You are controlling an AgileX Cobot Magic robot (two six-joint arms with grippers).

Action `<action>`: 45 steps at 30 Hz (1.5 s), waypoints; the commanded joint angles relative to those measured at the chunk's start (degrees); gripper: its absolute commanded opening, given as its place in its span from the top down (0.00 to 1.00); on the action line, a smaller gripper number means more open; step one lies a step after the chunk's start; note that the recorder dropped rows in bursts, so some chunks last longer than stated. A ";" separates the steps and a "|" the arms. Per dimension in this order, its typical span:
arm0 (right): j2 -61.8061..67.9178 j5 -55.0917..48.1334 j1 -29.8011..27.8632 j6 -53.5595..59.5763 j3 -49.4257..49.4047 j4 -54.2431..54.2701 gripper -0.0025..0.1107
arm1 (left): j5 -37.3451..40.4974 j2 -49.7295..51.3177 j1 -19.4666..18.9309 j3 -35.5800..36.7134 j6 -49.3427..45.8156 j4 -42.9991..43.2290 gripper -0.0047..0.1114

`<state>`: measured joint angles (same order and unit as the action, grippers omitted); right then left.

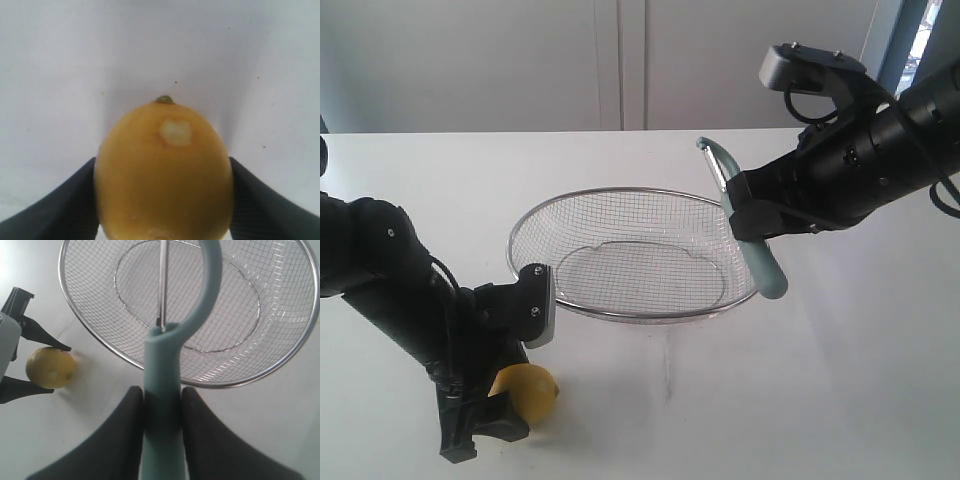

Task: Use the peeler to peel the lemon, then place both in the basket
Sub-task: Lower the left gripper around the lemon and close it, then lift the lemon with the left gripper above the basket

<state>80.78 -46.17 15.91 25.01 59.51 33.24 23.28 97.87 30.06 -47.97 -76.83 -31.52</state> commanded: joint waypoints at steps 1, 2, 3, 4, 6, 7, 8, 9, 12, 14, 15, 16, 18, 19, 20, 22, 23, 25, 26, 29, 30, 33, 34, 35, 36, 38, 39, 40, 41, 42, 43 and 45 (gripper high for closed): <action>-0.08 0.60 -0.52 0.68 0.41 0.34 0.98 | 1.64 -0.57 0.41 -0.05 0.02 -0.66 0.96; -0.08 0.60 -0.52 0.68 0.41 0.34 0.98 | 1.64 -0.92 0.41 -0.18 0.02 -0.66 0.96; -0.08 0.60 -0.52 0.68 0.41 0.34 0.98 | 1.64 -1.29 0.41 -0.18 0.02 -0.66 0.96; -0.08 0.60 -0.52 0.68 0.41 0.34 0.98 | 1.64 -1.73 0.41 -0.18 0.02 -0.66 0.96; -0.08 0.71 -0.52 0.68 0.41 0.34 0.98 | 1.64 -2.94 0.41 -0.18 0.02 -0.66 0.96; -0.08 0.99 -0.52 0.68 0.41 0.34 0.98 | 1.64 -3.57 0.41 -0.18 0.02 -0.66 0.96; -0.08 1.12 -0.52 0.68 0.41 0.34 0.98 | 1.64 -4.39 0.41 -0.18 0.02 -0.66 0.96; -0.08 1.12 -0.52 0.68 0.41 0.34 0.98 | 1.64 -5.30 0.41 -0.18 0.02 -0.66 0.96; -0.08 1.00 -0.52 0.68 0.41 0.34 0.98 | 1.64 -7.89 0.41 -0.18 0.02 -0.66 0.96; -0.08 1.00 -0.52 0.68 0.41 0.58 0.98 | 1.64 -9.73 0.41 -0.18 0.02 -0.66 0.96; -0.08 1.00 -0.52 0.68 0.41 0.58 0.98 | 1.64 -10.65 0.41 -0.18 0.02 -0.66 0.96; -0.08 1.00 -0.52 0.68 0.41 0.58 0.98 | 1.64 -11.49 0.41 -0.18 0.02 -0.66 0.96; -0.08 1.00 -0.52 0.68 0.41 0.58 0.98 | 1.48 -12.92 0.41 -0.18 0.02 -1.21 0.96; -0.08 1.00 -0.52 0.68 0.41 0.58 0.98 | 1.07 -13.61 0.41 -0.18 0.02 -1.60 0.96; -0.08 1.00 -0.52 0.68 0.41 0.58 0.98 | 0.51 -14.11 0.41 -0.18 0.02 -2.10 0.96; -0.08 0.79 -0.52 0.68 0.41 0.59 0.98 | 0.25 -15.20 0.41 -0.18 0.02 -3.12 0.96; -0.08 0.80 -0.52 0.68 0.41 0.59 0.98 | 0.12 -15.49 0.41 -0.18 0.02 -3.47 0.96; -0.08 0.40 -0.52 0.68 0.41 0.59 0.98 | -1.16 -16.09 0.41 -0.18 0.14 -5.72 0.96; -0.08 0.14 -0.52 0.68 0.41 0.59 0.98 | -1.72 -16.37 0.41 -0.18 0.14 -7.26 0.96; -0.08 -0.21 -0.52 0.68 0.41 0.59 0.98 | -1.54 -16.58 0.41 -0.48 0.14 -10.59 0.96; -0.08 -0.21 -0.52 0.68 0.41 0.59 0.98 | -0.49 -16.45 0.41 -1.01 0.03 -10.59 0.96; -0.08 -0.21 -0.52 0.68 0.41 0.59 0.98 | 2.56 -16.45 0.22 -2.97 0.03 -12.15 0.96; -0.08 -0.32 -0.52 0.68 0.41 0.59 0.98 | 3.56 -16.45 0.22 -3.86 0.15 -12.15 0.96; -0.08 -0.47 -0.52 0.68 0.41 0.59 0.98 | 3.95 -16.45 0.22 -4.65 0.15 -12.29 0.96; -0.08 -0.76 -0.52 0.68 0.41 0.59 0.98 | 3.95 -16.45 0.22 -5.28 0.15 -12.80 0.96; -0.08 -1.43 -0.52 0.68 0.41 0.59 0.98 | 3.72 -16.45 -0.37 -6.22 0.15 -14.40 0.96; -0.08 -1.69 -0.52 0.68 0.41 0.59 0.98 | 3.98 -16.45 -0.85 -6.52 -0.08 -15.53 0.96; -0.08 -1.69 -0.52 0.68 0.41 0.59 0.98 | 4.61 -16.45 -1.49 -6.91 -0.74 -16.48 0.96; -0.08 -1.69 -0.52 0.68 0.41 0.59 0.98 | 5.91 -16.45 -2.27 -7.38 -1.98 -18.24 0.96; -0.08 -1.69 -0.52 0.68 0.41 0.59 0.98 | 7.30 -16.45 -3.25 -7.80 -3.70 -20.54 0.96; -0.08 -1.69 -0.52 0.68 0.41 0.59 0.98 | 8.80 -16.45 -4.11 -8.09 -5.12 -22.66 0.96; -0.08 -1.69 -0.52 0.68 0.41 0.59 0.98 | 11.11 -16.45 -6.30 -8.21 -9.66 -29.39 0.96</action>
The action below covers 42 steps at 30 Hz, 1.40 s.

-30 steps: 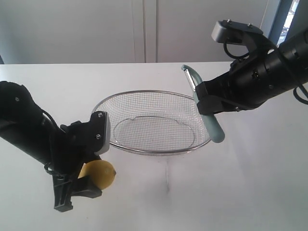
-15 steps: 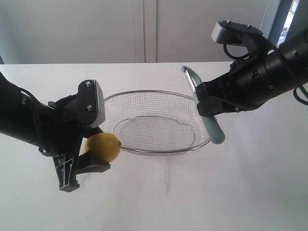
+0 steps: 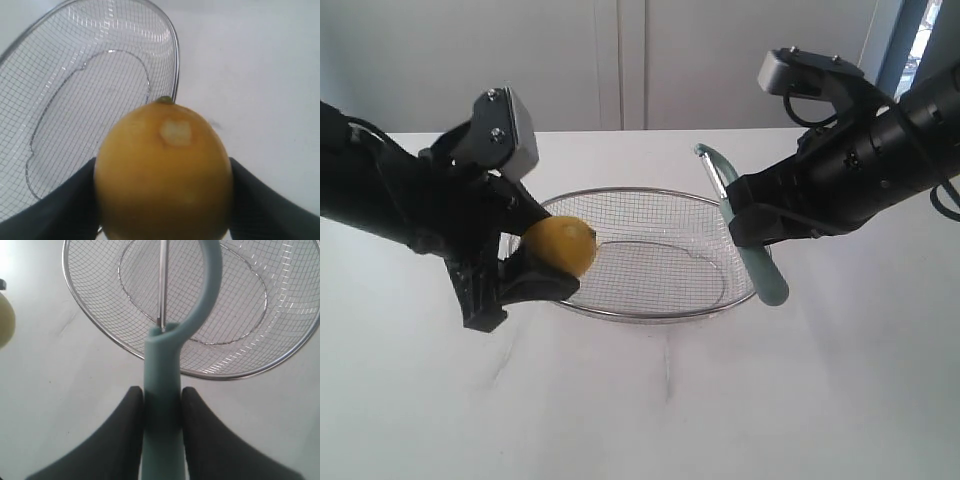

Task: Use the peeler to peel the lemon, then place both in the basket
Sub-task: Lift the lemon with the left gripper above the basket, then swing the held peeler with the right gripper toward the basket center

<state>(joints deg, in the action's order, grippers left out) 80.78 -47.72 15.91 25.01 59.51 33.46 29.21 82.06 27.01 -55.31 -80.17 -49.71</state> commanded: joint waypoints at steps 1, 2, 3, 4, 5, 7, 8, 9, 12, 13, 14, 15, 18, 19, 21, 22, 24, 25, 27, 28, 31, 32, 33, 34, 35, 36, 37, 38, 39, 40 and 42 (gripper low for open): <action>-0.08 -0.14 -0.52 0.68 0.41 0.37 0.98 | 6.08 -0.49 -4.34 -0.87 -8.28 -14.14 0.96; -0.08 -0.14 -0.52 0.68 0.41 0.37 0.98 | 7.46 -0.36 -5.34 -0.87 -10.04 -16.83 0.96; -0.08 -0.05 -0.52 0.42 0.41 0.37 0.98 | 8.85 0.06 -6.32 -0.87 -11.70 -19.29 0.96; -0.08 0.20 -0.52 0.32 0.41 0.37 0.98 | 10.19 0.46 -7.18 -0.87 -13.06 -21.68 0.96; -0.08 0.48 -0.52 0.32 0.41 0.37 0.98 | 11.31 0.89 -7.82 -0.87 -14.29 -23.50 0.96; -0.08 1.11 -0.52 0.32 0.41 0.37 0.98 | 14.62 2.12 -9.27 -0.87 -17.43 -27.64 0.96; -0.08 1.55 -0.52 0.32 0.41 0.37 0.98 | 16.66 2.61 -9.82 -0.87 -18.61 -29.16 0.96; -0.08 1.91 -0.52 0.32 0.41 0.37 0.98 | 18.36 3.28 -10.46 -0.87 -19.70 -30.97 0.96; -0.08 2.74 -0.52 0.32 0.41 0.37 0.98 | 20.90 4.64 -12.27 -0.87 -21.37 -34.24 0.96; -0.08 3.22 -0.52 0.32 0.41 0.37 0.98 | 20.90 5.04 -12.74 -0.87 -21.37 -34.65 0.96; -0.08 3.50 -0.52 0.32 0.41 0.37 0.98 | 20.90 5.34 -13.03 -0.87 -21.37 -34.65 0.96; -0.08 3.77 -0.52 0.32 0.41 0.37 0.98 | 20.61 5.36 -13.19 -0.87 -21.37 -34.65 0.96; -0.08 4.67 -0.52 0.32 0.41 0.37 0.98 | 19.46 5.36 -13.19 -0.87 -21.77 -34.65 0.96; -0.08 4.79 -0.52 0.32 0.41 0.37 0.98 | 19.46 5.36 -13.19 -0.87 -22.08 -34.65 0.96; -0.08 4.79 -0.52 0.32 0.41 0.37 0.98 | 19.46 5.36 -13.19 -0.87 -23.12 -34.65 0.96; -0.08 4.79 -0.52 0.32 0.41 0.37 0.98 | 19.46 5.36 -13.19 -0.87 -23.68 -34.65 0.96; -0.08 4.79 -0.52 0.32 0.41 0.37 0.98 | 19.46 5.36 -13.19 -0.87 -24.41 -34.65 0.96; -0.08 4.92 -0.52 0.32 0.41 0.37 0.98 | 19.46 5.36 -13.19 -0.87 -24.74 -34.65 0.96; -0.08 5.61 -0.52 0.06 0.18 0.59 0.98 | 19.46 5.36 -13.19 -0.87 -24.87 -34.65 0.96; -0.08 6.14 -0.52 -0.33 -0.13 1.10 0.98 | 19.46 5.36 -13.19 -0.87 -24.87 -34.65 0.96; 0.64 7.00 -0.52 -0.72 -0.97 3.56 0.98 | 20.34 5.36 -13.19 -0.87 -24.87 -34.65 0.96; 1.22 6.73 -0.52 -0.72 -0.97 3.56 0.98 | 20.46 5.36 -13.19 -0.87 -24.87 -34.77 0.96; 1.76 6.62 -0.52 -0.72 -0.97 3.68 0.98 | 20.59 5.36 -13.19 -0.87 -24.87 -35.03 0.96; 2.22 6.62 -0.52 -0.76 -0.97 4.16 0.98 | 20.59 5.36 -13.19 -0.87 -24.87 -35.03 0.96; 2.85 6.62 -0.52 -0.76 -0.97 4.82 0.98 | 20.59 5.36 -13.19 -0.87 -24.87 -35.03 0.96; 3.49 6.62 -0.52 -0.76 -0.97 5.41 0.98 | 20.70 5.36 -13.19 -0.87 -24.87 -35.03 0.96; 3.98 6.62 -0.52 -0.76 -0.97 5.66 0.98 | 20.94 5.36 -13.19 -0.87 -24.87 -35.03 0.96; 4.74 6.62 -0.52 -0.76 -0.97 6.09 0.98 | 21.56 5.36 -13.19 -0.87 -24.87 -35.03 0.96; 5.22 6.62 -0.52 -0.76 -0.97 6.40 0.98 | 21.95 5.36 -13.19 -0.87 -24.87 -35.03 0.96; 5.73 6.62 -0.52 -0.76 -0.97 6.91 0.98 | 22.40 5.36 -13.19 -0.87 -24.87 -35.03 0.96; 6.87 6.62 -0.52 -0.76 -0.97 8.01 0.98 | 22.85 5.36 -13.19 -0.87 -25.00 -35.03 0.96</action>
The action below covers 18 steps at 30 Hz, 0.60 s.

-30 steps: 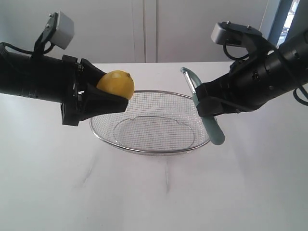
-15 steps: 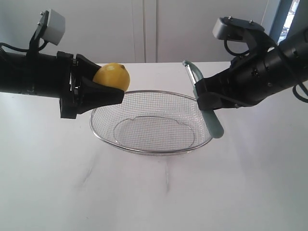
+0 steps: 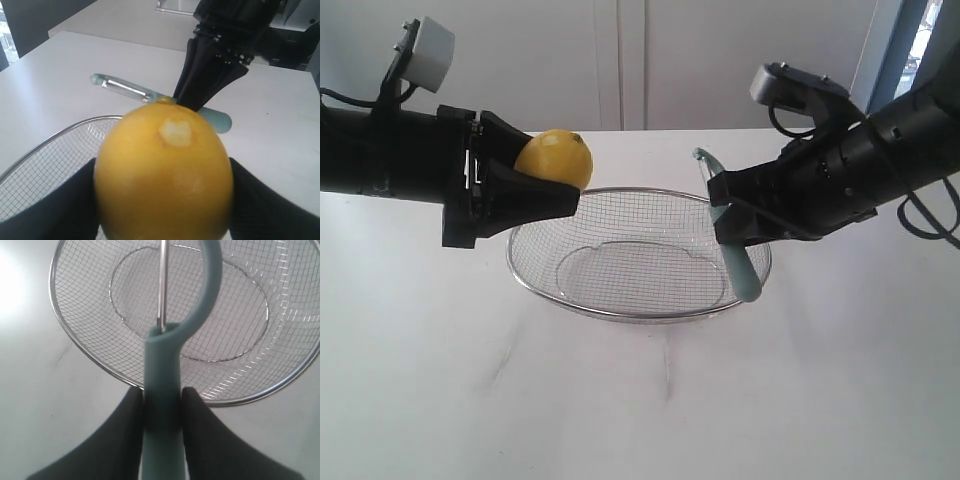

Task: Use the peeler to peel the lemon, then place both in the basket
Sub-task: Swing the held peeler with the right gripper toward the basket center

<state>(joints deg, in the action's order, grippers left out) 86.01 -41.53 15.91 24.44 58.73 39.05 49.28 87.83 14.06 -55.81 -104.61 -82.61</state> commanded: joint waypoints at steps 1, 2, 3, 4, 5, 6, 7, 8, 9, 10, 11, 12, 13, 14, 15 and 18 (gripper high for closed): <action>2.07 0.42 -0.52 -0.19 -0.19 2.90 0.98 | 2.90 -0.41 -0.24 -0.37 -0.57 -2.14 0.96; 2.37 0.25 -0.52 -0.19 -0.19 3.36 0.98 | 2.90 -0.41 -0.24 -0.37 -0.57 -2.14 0.96; 2.81 -0.13 -0.52 -0.19 -0.19 3.83 0.98 | 2.90 -0.41 -0.24 -0.37 -0.57 -2.14 0.96; 3.02 -0.44 -0.52 -0.19 -0.19 4.13 0.98 | 2.90 -0.41 -0.24 -0.37 -0.57 -2.14 0.96; 3.30 -0.73 -0.52 -0.19 -0.19 4.59 0.98 | 2.87 -0.41 -0.24 -0.37 -0.68 -2.14 0.96; 3.42 -1.04 -0.52 -0.19 -0.19 4.93 0.98 | 2.87 -0.41 -0.24 -0.37 -0.68 -2.14 0.96; 3.42 -1.21 -0.52 -0.19 -0.19 5.14 0.98 | 2.87 -0.41 -0.24 -0.37 -0.68 -2.14 0.96; 3.42 -1.49 -0.52 0.06 -0.19 5.27 0.98 | 2.87 -0.41 -0.24 -0.37 -0.68 -2.14 0.96; 3.42 -1.77 -0.52 0.96 -0.19 5.90 0.98 | 2.87 -0.41 -0.24 -0.37 -0.68 -2.14 0.96; 3.42 -2.19 -0.52 2.25 -0.19 7.03 0.98 | 2.87 -0.41 -0.24 -0.37 -0.68 -2.14 0.96; 3.42 -2.61 -0.52 3.26 -0.19 8.00 0.98 | 2.87 -0.41 -0.24 -0.37 -0.68 -2.14 0.96; 3.42 -3.19 -0.52 4.43 -0.19 9.30 0.98 | 2.87 -0.41 -0.24 -0.37 -0.68 -2.14 0.96; 3.42 -3.67 -0.52 5.49 -0.19 10.58 0.98 | 2.87 -0.41 -0.24 -0.37 -0.68 -2.14 0.96; 3.42 -3.92 -0.52 6.07 -0.19 11.72 0.98 | 2.87 -0.41 -0.24 -0.37 -0.68 -2.14 0.96; 3.42 -4.42 -0.52 6.75 -0.19 12.82 0.98 | 2.87 -0.41 -0.24 -0.37 -0.68 -2.14 0.96; 3.42 -5.32 -0.30 7.26 -0.19 13.93 0.98 | 2.87 -0.41 -0.24 -0.37 -0.68 -2.14 0.96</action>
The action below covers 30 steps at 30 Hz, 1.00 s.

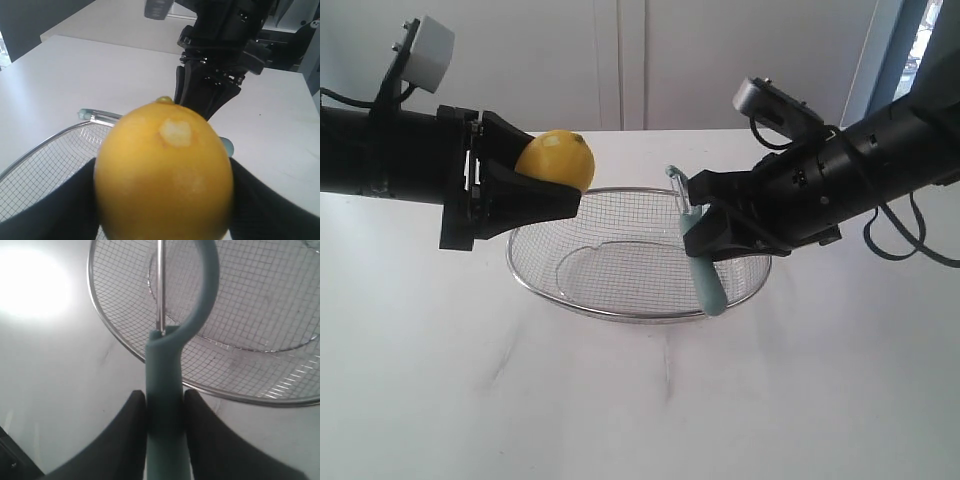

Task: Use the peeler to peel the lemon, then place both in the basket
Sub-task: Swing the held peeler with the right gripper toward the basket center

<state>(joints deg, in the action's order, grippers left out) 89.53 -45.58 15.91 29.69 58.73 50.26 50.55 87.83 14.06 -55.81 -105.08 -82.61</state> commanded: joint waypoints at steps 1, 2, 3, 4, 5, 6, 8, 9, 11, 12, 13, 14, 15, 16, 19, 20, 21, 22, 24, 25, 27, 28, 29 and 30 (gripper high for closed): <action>-0.11 -1.76 -0.18 2.12 -0.19 2.72 0.98 | 1.61 -0.41 -0.24 -0.37 -0.21 -2.14 0.96; -0.11 -1.90 0.13 2.12 -0.19 2.72 0.98 | 1.61 -0.41 -0.24 -0.37 -0.21 -2.14 0.96; -0.11 -2.16 0.40 2.34 -0.19 2.83 0.98 | 1.61 -0.41 -0.24 -0.37 -0.21 -2.14 0.96; -0.11 -2.30 0.75 2.49 -0.19 2.93 0.98 | 1.61 -0.41 -0.24 -0.37 -0.21 -2.14 0.96; -0.11 -2.30 1.11 2.67 -0.19 3.23 0.98 | 1.61 -0.41 -0.24 -0.37 -0.21 -2.14 0.96; -0.11 -2.30 1.58 2.95 -0.19 3.46 0.98 | 1.61 -0.41 -0.24 -0.37 -0.21 -2.14 0.96; -0.11 -2.30 2.63 3.21 -0.19 4.11 0.98 | 1.61 -0.41 -0.24 -0.37 -0.21 -2.14 0.96; -0.11 -2.30 3.20 3.21 -0.19 4.28 0.98 | 1.61 -0.41 -0.24 -0.26 -0.20 -2.14 0.96; -0.11 -2.30 4.31 3.21 -0.19 4.28 0.98 | 1.61 -0.41 -0.24 -0.26 -0.20 -2.14 0.96; -0.11 -2.30 4.91 3.21 -0.19 4.28 0.98 | 1.61 -0.41 -0.24 -0.26 -0.20 -2.14 0.96; -0.11 -2.30 5.48 3.21 -0.19 4.39 0.98 | 1.61 -0.41 -0.24 -0.26 -0.20 -2.14 0.96; -0.11 -2.19 6.01 3.21 -0.19 4.73 0.98 | 1.61 -0.41 -0.24 -0.26 -0.20 -2.14 0.96; -0.11 -2.19 6.35 3.21 -0.19 5.24 0.98 | 1.61 -0.41 -0.24 -0.26 -0.20 -2.14 0.96; -0.11 -2.08 6.80 3.51 -0.19 5.87 0.98 | 1.61 -0.41 -0.24 -0.26 -0.20 -2.14 0.96; -0.11 -2.08 7.71 3.64 -0.19 7.18 0.98 | 1.61 -0.41 -0.24 -0.26 -0.20 -2.14 0.96; -0.11 -1.86 8.07 3.64 -0.19 7.31 0.98 | 1.61 -0.41 -0.24 -0.26 -0.20 -2.14 0.96; -0.11 -1.85 8.31 3.64 -0.19 7.42 0.98 | 1.61 -0.41 -0.24 -0.26 -0.20 -2.14 0.96; -0.11 -1.85 8.54 3.75 -0.19 8.07 0.98 | 1.61 -0.41 -0.24 -0.26 -0.20 -2.14 0.96; -0.11 -1.85 8.76 4.62 -0.19 9.09 0.98 | 1.61 -0.41 -0.24 -0.26 -0.20 -2.14 0.96; -0.11 -2.17 8.76 4.81 -0.19 9.74 0.98 | 1.61 -0.41 -0.24 -0.26 -0.20 -2.14 0.96; -0.11 -2.42 8.76 4.81 -0.19 10.82 0.98 | 1.61 -0.41 -0.24 -0.26 -0.20 -2.14 0.96; -0.11 -2.51 8.76 4.96 -0.19 11.35 0.98 | 1.61 -0.41 -0.24 -0.26 -0.20 -2.14 0.96; -0.11 -2.51 8.76 5.06 -0.19 11.73 0.98 | 1.61 -0.41 -0.24 -0.26 -0.20 -2.14 0.96; -0.11 -2.51 8.76 5.06 -0.19 11.84 0.98 | 1.61 -0.41 -0.24 -0.26 -0.20 -2.14 0.96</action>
<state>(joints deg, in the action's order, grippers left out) 89.53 -47.60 24.61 33.69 58.73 60.50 50.55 87.83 14.06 -55.81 -105.19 -82.61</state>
